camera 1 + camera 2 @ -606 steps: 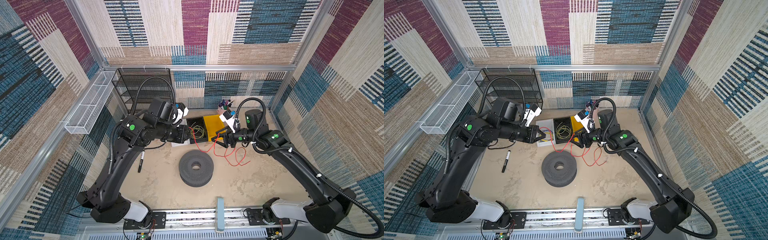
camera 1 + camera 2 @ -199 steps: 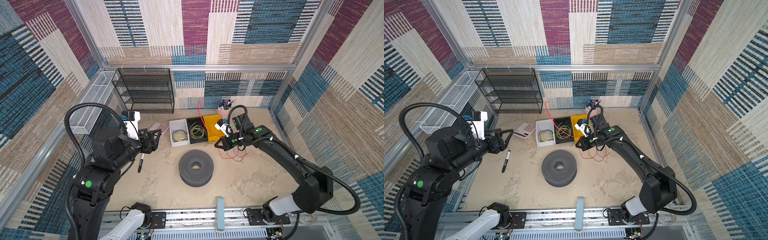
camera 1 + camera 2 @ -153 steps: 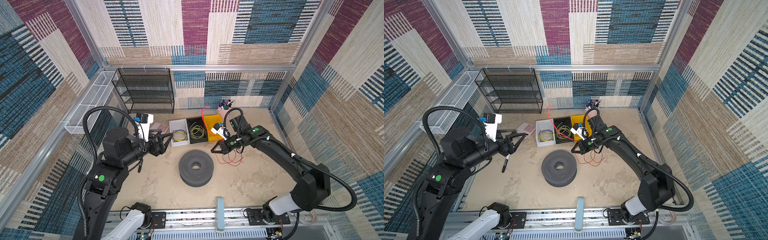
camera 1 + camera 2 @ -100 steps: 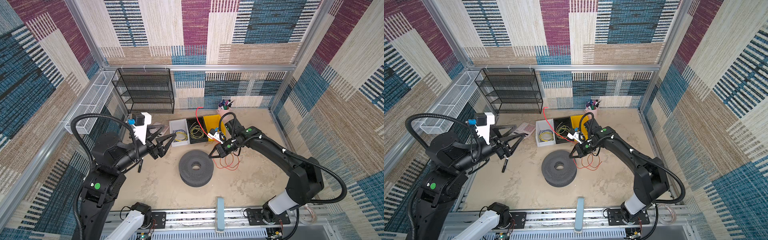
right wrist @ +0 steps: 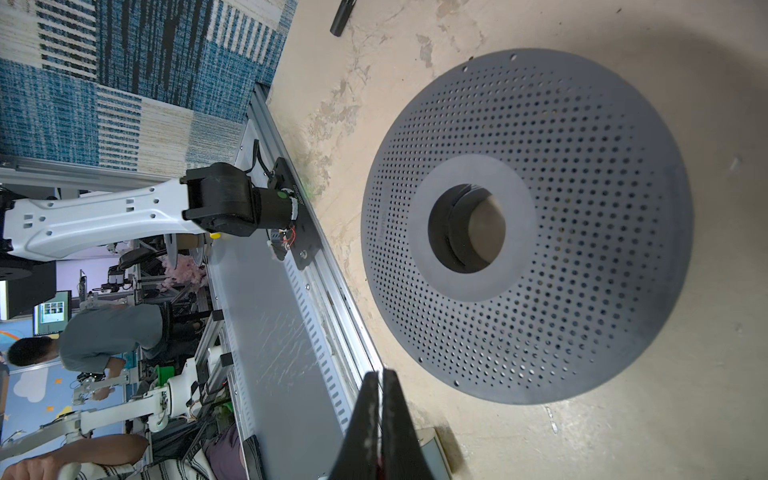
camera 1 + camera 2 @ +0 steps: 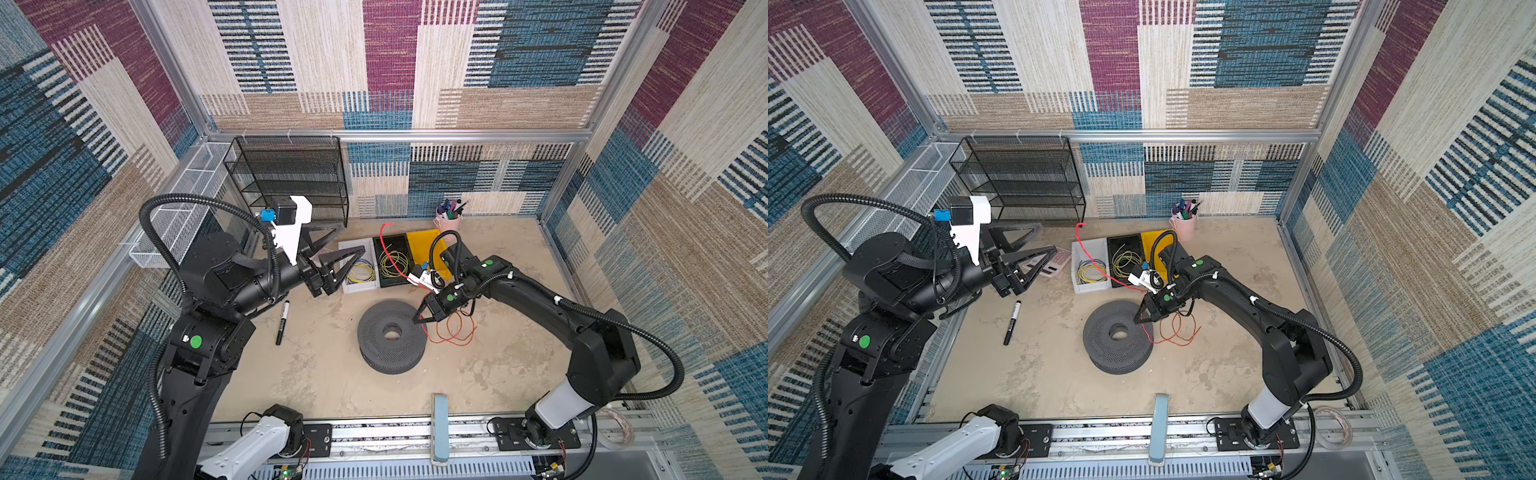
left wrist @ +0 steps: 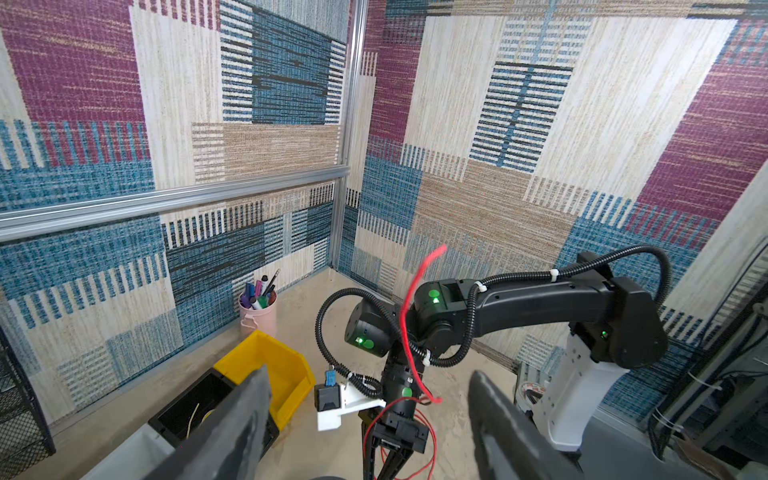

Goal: Wrap the cables

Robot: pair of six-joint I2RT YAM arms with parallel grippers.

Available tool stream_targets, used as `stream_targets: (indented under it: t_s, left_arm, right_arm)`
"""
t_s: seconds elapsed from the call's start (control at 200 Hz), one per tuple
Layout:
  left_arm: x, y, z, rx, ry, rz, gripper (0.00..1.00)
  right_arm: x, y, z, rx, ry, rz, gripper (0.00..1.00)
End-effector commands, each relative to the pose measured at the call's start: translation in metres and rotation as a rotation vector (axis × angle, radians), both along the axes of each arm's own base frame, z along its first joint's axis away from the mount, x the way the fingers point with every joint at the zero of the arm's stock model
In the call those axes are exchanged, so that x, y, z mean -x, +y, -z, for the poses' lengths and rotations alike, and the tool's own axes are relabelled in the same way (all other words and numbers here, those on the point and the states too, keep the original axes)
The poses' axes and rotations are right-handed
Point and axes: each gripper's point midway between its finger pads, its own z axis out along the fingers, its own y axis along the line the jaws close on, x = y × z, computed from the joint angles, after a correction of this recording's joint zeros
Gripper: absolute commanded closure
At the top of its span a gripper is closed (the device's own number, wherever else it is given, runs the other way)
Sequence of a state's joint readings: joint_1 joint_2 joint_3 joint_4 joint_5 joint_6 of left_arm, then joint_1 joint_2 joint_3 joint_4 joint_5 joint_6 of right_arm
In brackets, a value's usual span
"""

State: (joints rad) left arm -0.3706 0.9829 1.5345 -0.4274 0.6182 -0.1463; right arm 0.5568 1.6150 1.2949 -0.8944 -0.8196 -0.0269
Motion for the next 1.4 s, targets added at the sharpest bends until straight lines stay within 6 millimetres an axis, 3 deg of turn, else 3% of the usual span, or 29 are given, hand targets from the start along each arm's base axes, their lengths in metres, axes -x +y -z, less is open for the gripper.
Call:
stream_targets:
  t_s: [0.0, 0.23, 0.581, 0.701, 0.806, 0.966, 1.022, 1.252, 1.397]
  left_arm:
    - [-0.011, -0.006, -0.001, -0.062, -0.018, -0.048, 0.24]
    - [-0.031, -0.024, 0.014, -0.22, -0.002, -0.165, 0.31]
    - [-0.063, -0.026, 0.026, -0.334, -0.021, -0.344, 0.4]
    - [-0.071, -0.024, 0.023, -0.33, -0.009, -0.39, 0.52]
    - [-0.073, -0.022, 0.023, -0.32, 0.002, -0.407, 0.7]
    - [-0.071, -0.021, 0.023, -0.28, 0.034, -0.406, 0.83]
    - [-0.071, -0.016, 0.021, -0.248, 0.044, -0.433, 1.0]
    - [-0.072, 0.016, -0.002, 0.015, 0.093, -0.583, 1.0]
    - [-0.062, 0.062, -0.028, 0.274, 0.056, -0.726, 1.0]
  right_arm:
    - [-0.007, -0.002, 0.006, 0.045, -0.025, 0.029, 1.0]
    - [-0.012, -0.004, 0.004, 0.052, -0.054, 0.063, 1.0]
    - [-0.013, -0.012, 0.006, 0.086, -0.094, 0.092, 1.0]
    - [-0.015, -0.014, 0.008, 0.102, -0.105, 0.103, 1.0]
    - [-0.016, -0.016, 0.007, 0.106, -0.121, 0.114, 1.0]
    - [-0.023, -0.022, 0.008, 0.143, -0.157, 0.149, 1.0]
    - [-0.028, -0.024, 0.006, 0.155, -0.181, 0.171, 1.0]
    - [-0.046, -0.042, -0.005, 0.214, -0.314, 0.283, 1.0]
    - [-0.05, -0.063, 0.004, 0.286, -0.384, 0.359, 1.0]
